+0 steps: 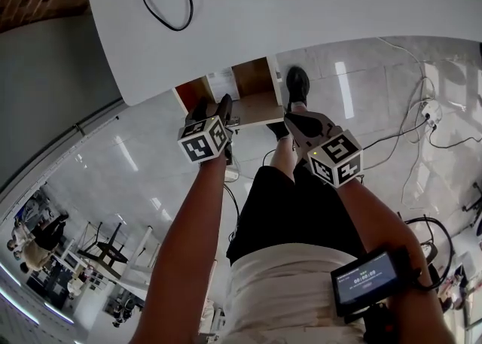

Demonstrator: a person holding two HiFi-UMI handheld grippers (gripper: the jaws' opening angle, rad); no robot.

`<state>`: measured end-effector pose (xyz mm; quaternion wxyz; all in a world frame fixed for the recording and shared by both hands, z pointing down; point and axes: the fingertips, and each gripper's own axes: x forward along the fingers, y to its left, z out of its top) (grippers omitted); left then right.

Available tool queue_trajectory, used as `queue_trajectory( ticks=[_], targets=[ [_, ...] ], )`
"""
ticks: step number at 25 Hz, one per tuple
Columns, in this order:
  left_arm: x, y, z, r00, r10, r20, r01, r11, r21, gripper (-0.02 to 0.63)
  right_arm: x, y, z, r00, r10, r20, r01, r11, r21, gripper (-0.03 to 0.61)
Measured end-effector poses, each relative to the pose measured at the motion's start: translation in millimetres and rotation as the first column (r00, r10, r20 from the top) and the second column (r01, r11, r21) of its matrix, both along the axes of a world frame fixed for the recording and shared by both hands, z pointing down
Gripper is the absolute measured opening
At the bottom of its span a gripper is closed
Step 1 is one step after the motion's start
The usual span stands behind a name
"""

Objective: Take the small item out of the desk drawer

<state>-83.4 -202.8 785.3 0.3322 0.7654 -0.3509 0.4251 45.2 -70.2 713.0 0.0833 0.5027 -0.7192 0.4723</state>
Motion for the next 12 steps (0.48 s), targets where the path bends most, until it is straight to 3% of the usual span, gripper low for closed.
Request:
queue_trajectory(
  ticks=[12],
  targets=[
    [6, -28, 19, 0.999, 0.032, 0.036, -0.032, 0.999, 0.001, 0.337, -8, 7, 14, 1.0, -0.003, 0.023, 0.004, 1.0, -0.027, 0.006]
  ],
)
